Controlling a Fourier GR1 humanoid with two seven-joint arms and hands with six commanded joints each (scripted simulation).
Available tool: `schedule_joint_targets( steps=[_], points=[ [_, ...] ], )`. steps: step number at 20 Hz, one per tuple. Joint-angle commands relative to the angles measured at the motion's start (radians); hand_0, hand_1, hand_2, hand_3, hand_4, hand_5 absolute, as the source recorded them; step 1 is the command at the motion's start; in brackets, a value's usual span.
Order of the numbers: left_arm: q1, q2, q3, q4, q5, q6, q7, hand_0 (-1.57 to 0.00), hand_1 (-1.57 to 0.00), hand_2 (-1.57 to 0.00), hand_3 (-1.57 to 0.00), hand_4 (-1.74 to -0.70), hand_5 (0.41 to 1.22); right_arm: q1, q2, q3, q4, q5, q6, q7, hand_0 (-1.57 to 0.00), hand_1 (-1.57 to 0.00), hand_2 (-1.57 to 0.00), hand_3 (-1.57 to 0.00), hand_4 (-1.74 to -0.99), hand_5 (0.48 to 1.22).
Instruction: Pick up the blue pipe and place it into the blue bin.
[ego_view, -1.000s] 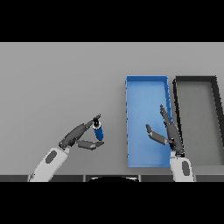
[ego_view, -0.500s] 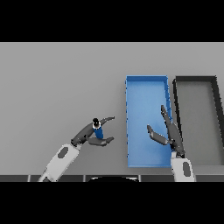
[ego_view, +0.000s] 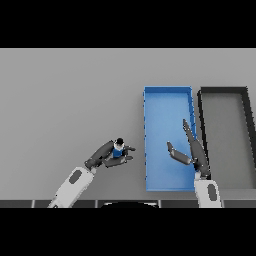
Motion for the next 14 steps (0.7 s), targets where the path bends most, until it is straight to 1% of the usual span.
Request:
schedule_joint_targets(
  steps=[1,2,3,4,7,8,11,12,14],
  points=[
    [0.006,0.002,-0.005,-0.003,-0.005,0.002,-0.007,-1.41,-1.43,-1.44,-1.4,-1.68,1.168,0.005,0.001,0.003,0.004,0.007,-0.002,-0.017,0.0,0.0,0.0,0.0,-1.281,0.663],
    [0.003,0.008,-0.005,-0.031,-0.001,0.004,-0.006,-1.44,-1.46,-1.47,-1.42,-1.69,1.179,-0.007,0.001,-0.002,0.018,0.001,0.0,-0.013,0.0,0.0,0.0,0.0,-1.281,0.662],
    [0.001,0.0,-0.007,-0.053,0.006,0.007,-0.023,-1.47,-1.48,-1.49,-1.43,-1.7,1.187,-0.003,-0.003,-0.006,0.014,-0.007,0.006,-0.02,0.0,0.0,0.0,0.0,-1.279,0.656],
    [-0.014,-0.011,-0.008,-0.062,0.006,0.011,-0.026,-1.49,-1.5,-1.51,-1.44,-1.7,1.194,-0.014,-0.002,-0.011,0.026,-0.012,0.005,-0.022,0.0,0.0,0.0,0.0,-1.279,0.657],
    [-0.039,-0.027,-0.015,-0.117,0.019,0.008,-0.027,-1.53,-1.53,-1.54,-1.45,-1.72,1.207,-0.006,-0.007,-0.003,0.02,0.008,0.002,-0.041,0.0,0.0,0.0,0.0,-1.275,0.666],
    [-0.054,-0.032,-0.017,-0.139,0.026,0.006,-0.006,-1.54,-1.54,-1.54,-1.45,-1.72,1.21,-0.009,-0.012,-0.011,0.027,0.003,0.003,-0.031,0.0,0.0,0.0,0.0,-1.277,0.673],
    [-0.084,-0.035,-0.02,-0.181,0.036,0.003,0.046,-1.55,-1.56,-1.56,-1.45,-1.72,1.215,-0.002,-0.014,-0.002,0.024,0.021,-0.001,-0.041,0.0,0.0,0.0,0.0,-1.275,0.683],
    [-0.088,-0.036,-0.025,-0.192,0.042,-0.001,0.068,-1.56,-1.56,-1.56,-1.45,-1.72,1.216,-0.01,-0.012,-0.001,0.026,0.024,-0.004,-0.035,0.0,0.0,0.0,0.0,-1.272,0.684],
    [-0.089,-0.029,-0.029,-0.217,0.05,-0.007,0.087,-1.56,-1.56,-1.56,-1.44,-1.73,1.218,-0.008,-0.016,-0.006,0.028,0.017,0.0,-0.038,0.0,0.0,0.0,0.0,-1.271,0.687]
  ],
)
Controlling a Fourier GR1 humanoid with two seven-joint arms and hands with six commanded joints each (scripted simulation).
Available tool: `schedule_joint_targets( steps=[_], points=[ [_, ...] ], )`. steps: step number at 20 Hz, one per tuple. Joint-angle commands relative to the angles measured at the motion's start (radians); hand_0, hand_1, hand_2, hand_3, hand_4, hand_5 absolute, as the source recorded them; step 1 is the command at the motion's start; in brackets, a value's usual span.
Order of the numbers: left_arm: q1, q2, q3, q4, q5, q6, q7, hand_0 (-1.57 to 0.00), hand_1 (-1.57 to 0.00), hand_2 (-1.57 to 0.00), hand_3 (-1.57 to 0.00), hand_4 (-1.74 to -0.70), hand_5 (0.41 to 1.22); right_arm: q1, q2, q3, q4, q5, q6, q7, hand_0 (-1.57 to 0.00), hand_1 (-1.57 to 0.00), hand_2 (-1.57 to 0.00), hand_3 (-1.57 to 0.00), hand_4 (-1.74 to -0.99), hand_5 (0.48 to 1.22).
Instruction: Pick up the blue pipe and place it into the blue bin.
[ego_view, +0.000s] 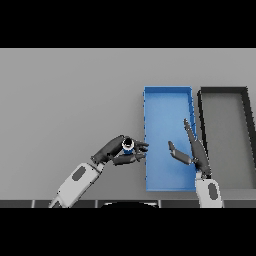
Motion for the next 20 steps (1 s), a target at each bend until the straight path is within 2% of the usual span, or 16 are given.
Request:
schedule_joint_targets(
  steps=[1,5,9,11,12,13,14,16,20],
  points=[
    [-0.003,0.001,0.0,-0.004,-0.003,0.004,0.012,-1.56,-1.56,-1.57,-1.44,-1.73,1.219,0.012,-0.001,-0.003,-0.005,-0.008,0.004,-0.016,0.0,0.0,0.0,0.0,-1.273,0.688],
    [0.004,0.004,-0.009,-0.013,-0.012,0.01,0.062,-1.57,-1.57,-1.57,-1.44,-1.73,1.219,-0.031,-0.016,-0.006,0.029,-0.032,0.043,-0.009,0.0,0.0,0.0,0.0,-1.269,0.688],
    [-0.017,0.006,0.002,0.005,-0.016,0.0,0.054,-1.57,-1.57,-1.57,-1.44,-1.73,1.22,-0.087,-0.025,-0.007,0.076,-0.046,0.074,0.0,0.0,0.0,0.0,0.0,-1.243,0.687],
    [-0.012,0.002,0.003,0.017,-0.012,-0.006,0.045,-1.57,-1.57,-1.57,-1.44,-1.73,1.22,-0.081,-0.034,-0.011,0.07,-0.064,0.092,-0.037,0.0,0.0,0.0,0.0,-1.213,0.684],
    [-0.001,0.002,-0.003,-0.004,-0.01,-0.004,0.04,-1.57,-1.57,-1.57,-1.44,-1.73,1.22,-0.085,-0.032,-0.021,0.067,-0.116,0.128,-0.061,0.0,0.0,0.0,0.0,-1.215,0.669],
    [-0.002,0.003,0.001,0.001,-0.006,-0.006,0.038,-1.57,-1.57,-1.57,-1.44,-1.73,1.221,-0.098,-0.036,-0.025,0.054,-0.172,0.176,-0.06,0.0,0.0,0.0,0.0,-1.225,0.647],
    [-0.003,0.0,-0.003,-0.006,-0.009,-0.004,0.039,-1.57,-1.57,-1.57,-1.44,-1.73,1.221,-0.113,-0.051,-0.035,0.031,-0.249,0.23,-0.042,0.0,0.0,0.0,0.0,-1.231,0.62],
    [-0.001,0.012,0.002,-0.01,0.0,-0.015,0.04,-1.57,-1.57,-1.57,-1.44,-1.73,1.221,-0.143,-0.086,-0.039,-0.04,-0.381,0.302,0.049,0.0,0.0,0.0,0.0,-1.254,0.554],
    [0.007,0.01,-0.013,-0.022,-0.021,-0.009,0.033,-1.57,-1.57,-1.57,-1.44,-1.73,1.221,-0.215,-0.163,-0.003,-0.128,-0.597,0.438,0.194,0.0,0.0,0.0,0.0,-1.326,0.507]
  ],
)
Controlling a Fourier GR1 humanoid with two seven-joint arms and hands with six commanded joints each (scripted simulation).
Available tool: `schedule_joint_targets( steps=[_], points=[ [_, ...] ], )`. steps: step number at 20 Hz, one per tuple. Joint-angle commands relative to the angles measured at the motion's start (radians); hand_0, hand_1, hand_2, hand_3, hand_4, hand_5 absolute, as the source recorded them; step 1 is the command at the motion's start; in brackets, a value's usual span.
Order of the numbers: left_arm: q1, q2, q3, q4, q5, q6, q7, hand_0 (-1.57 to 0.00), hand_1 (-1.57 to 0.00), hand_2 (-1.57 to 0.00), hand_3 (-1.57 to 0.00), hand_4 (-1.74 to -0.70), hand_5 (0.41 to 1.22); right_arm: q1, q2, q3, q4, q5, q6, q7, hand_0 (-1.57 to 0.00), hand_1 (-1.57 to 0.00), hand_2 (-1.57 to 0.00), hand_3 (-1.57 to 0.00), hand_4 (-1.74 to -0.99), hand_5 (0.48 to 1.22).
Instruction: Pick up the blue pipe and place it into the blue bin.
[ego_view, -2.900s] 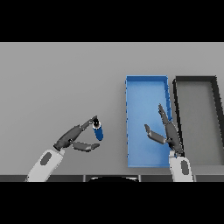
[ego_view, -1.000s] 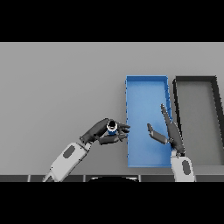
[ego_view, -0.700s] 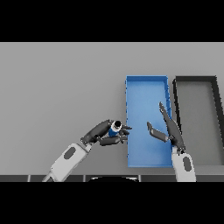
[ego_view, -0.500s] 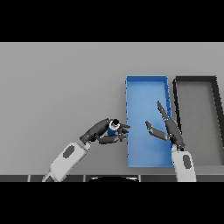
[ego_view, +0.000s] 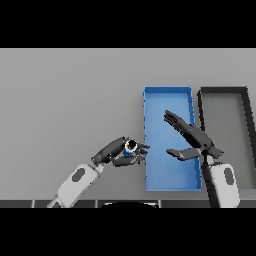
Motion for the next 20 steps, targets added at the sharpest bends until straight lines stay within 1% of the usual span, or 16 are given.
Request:
schedule_joint_targets(
  steps=[1,2,4,5,6,7,9,11,13,14,15,17,18,20],
  points=[
    [-0.01,0.002,0.005,0.003,0.0,0.002,0.016,-1.57,-1.57,-1.57,-1.44,-1.73,1.221,-0.035,-0.009,0.022,-0.022,-0.019,0.019,0.025,0.0,0.0,0.0,0.0,-1.331,0.507],
    [-0.011,-0.002,0.006,0.006,-0.001,0.006,0.02,-1.57,-1.57,-1.57,-1.44,-1.73,1.221,-0.043,-0.031,0.034,-0.052,-0.05,0.048,0.033,0.0,0.0,0.0,0.0,-1.335,0.507],
    [-0.027,-0.01,0.007,0.021,-0.009,0.007,0.03,-1.57,-1.57,-1.57,-1.44,-1.73,1.221,-0.096,-0.043,0.071,-0.088,-0.099,0.067,0.083,0.0,0.0,0.0,0.0,-1.34,0.499],
    [-0.027,-0.005,0.006,0.029,-0.019,0.005,0.03,-1.57,-1.57,-1.57,-1.44,-1.73,1.221,-0.14,-0.045,0.085,-0.093,-0.105,0.062,0.108,0.0,0.0,0.0,0.0,-1.338,0.495],
    [-0.028,-0.002,0.007,0.015,-0.017,0.004,0.028,-1.57,-1.57,-1.57,-1.44,-1.73,1.221,-0.158,-0.043,0.107,-0.102,-0.102,0.067,0.13,0.0,0.0,0.0,0.0,-1.335,0.49],
    [-0.025,-0.005,0.002,0.01,-0.016,0.004,0.028,-1.57,-1.57,-1.57,-1.44,-1.73,1.221,-0.19,-0.044,0.115,-0.089,-0.111,0.07,0.155,0.0,0.0,0.0,0.0,-1.328,0.486],
    [-0.03,-0.013,0.005,0.004,-0.006,0.006,0.043,-1.57,-1.57,-1.57,-1.44,-1.73,1.221,-0.227,-0.03,0.143,-0.097,-0.106,0.09,0.154,0.0,0.0,0.0,0.0,-1.324,0.488],
    [-0.025,-0.002,0.009,0.016,-0.01,-0.009,0.007,-1.57,-1.57,-1.57,-1.44,-1.73,1.221,-0.265,-0.016,0.172,-0.093,-0.099,0.111,0.161,0.0,0.0,0.0,0.0,-1.307,0.497],
    [-0.014,-0.007,0.004,0.026,-0.008,-0.023,-0.02,-1.57,-1.57,-1.57,-1.49,-1.63,1.221,-0.307,0.011,0.198,-0.073,-0.07,0.123,0.168,0.0,0.0,0.0,0.0,-1.27,0.51],
    [-0.018,-0.01,0.004,0.017,-0.004,-0.028,-0.018,-1.57,-1.57,-1.57,-1.51,-1.59,1.221,-0.336,0.017,0.204,-0.058,-0.07,0.127,0.18,0.0,0.0,0.0,0.0,-1.256,0.517],
    [-0.025,-0.006,0.008,0.021,0.0,-0.031,-0.011,-1.57,-1.57,-1.57,-1.52,-1.57,1.221,-0.354,0.037,0.221,-0.04,-0.056,0.13,0.193,0.0,0.0,0.0,0.0,-1.25,0.521],
    [-0.027,-0.004,0.012,0.02,-0.002,-0.037,-0.003,-1.57,-1.57,-1.57,-1.54,-1.52,1.221,-0.388,0.074,0.243,-0.008,-0.03,0.123,0.195,0.0,0.0,0.0,0.0,-1.232,0.517],
    [-0.026,-0.01,0.011,0.021,-0.011,-0.032,0.017,-1.57,-1.57,-1.57,-1.54,-1.51,1.221,-0.407,0.082,0.247,0.009,-0.033,0.123,0.214,0.0,0.0,0.0,0.0,-1.218,0.509],
    [-0.012,-0.003,0.016,0.018,-0.024,-0.045,-0.007,-1.57,-1.57,-1.57,-1.55,-1.49,1.221,-0.419,0.105,0.267,0.031,-0.028,0.135,0.224,0.0,0.0,0.0,0.0,-1.206,0.503]
  ],
)
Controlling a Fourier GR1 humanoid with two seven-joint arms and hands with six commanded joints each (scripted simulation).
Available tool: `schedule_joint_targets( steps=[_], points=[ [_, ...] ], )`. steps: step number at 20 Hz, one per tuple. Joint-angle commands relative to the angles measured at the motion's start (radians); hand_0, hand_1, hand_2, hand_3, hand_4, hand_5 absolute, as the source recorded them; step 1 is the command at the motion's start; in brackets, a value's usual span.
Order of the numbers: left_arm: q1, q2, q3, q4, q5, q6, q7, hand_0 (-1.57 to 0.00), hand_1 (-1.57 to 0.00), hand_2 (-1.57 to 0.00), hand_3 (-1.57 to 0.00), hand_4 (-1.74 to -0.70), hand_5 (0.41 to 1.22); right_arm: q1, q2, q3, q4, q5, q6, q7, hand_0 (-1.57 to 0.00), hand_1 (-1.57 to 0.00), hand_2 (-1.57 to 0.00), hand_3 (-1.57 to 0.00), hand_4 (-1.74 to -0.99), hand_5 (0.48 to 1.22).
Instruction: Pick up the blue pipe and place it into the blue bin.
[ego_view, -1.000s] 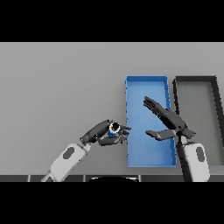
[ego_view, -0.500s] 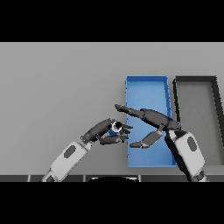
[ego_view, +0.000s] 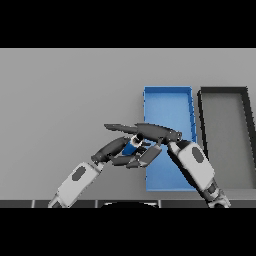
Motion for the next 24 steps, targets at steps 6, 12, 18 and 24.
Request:
schedule_joint_targets(
  steps=[6,12,18,24],
  points=[
    [-0.022,0.017,-0.011,-0.005,-0.069,0.03,0.065,-1.57,-1.54,-1.57,-1.12,-1.65,1.221,-0.093,0.069,0.028,0.064,0.009,0.022,0.024,-0.69,-0.7,-0.71,-0.66,-1.433,0.486],
    [0.0,-0.028,0.025,0.004,-0.02,-0.009,0.026,-1.57,-1.56,-1.57,-1.45,-1.72,1.221,-0.08,0.076,0.043,0.07,-0.04,-0.008,-0.045,-1.34,-1.34,-1.34,-1.29,-1.445,0.923],
    [-0.004,-0.048,0.041,0.001,-0.044,-0.031,0.054,-1.57,-1.57,-1.57,-1.54,-1.73,1.221,-0.088,0.048,0.074,0.066,-0.007,0.004,-0.144,-1.51,-1.51,-1.51,-1.5,-1.463,1.143],
    [0.003,-0.017,0.044,-0.014,-0.103,-0.066,0.032,-0.84,-0.79,-0.76,-0.77,-1.32,1.221,-0.097,0.039,0.076,0.063,-0.025,-0.027,-0.113,-1.56,-1.56,-1.56,-1.55,-1.484,1.201]
  ],
)
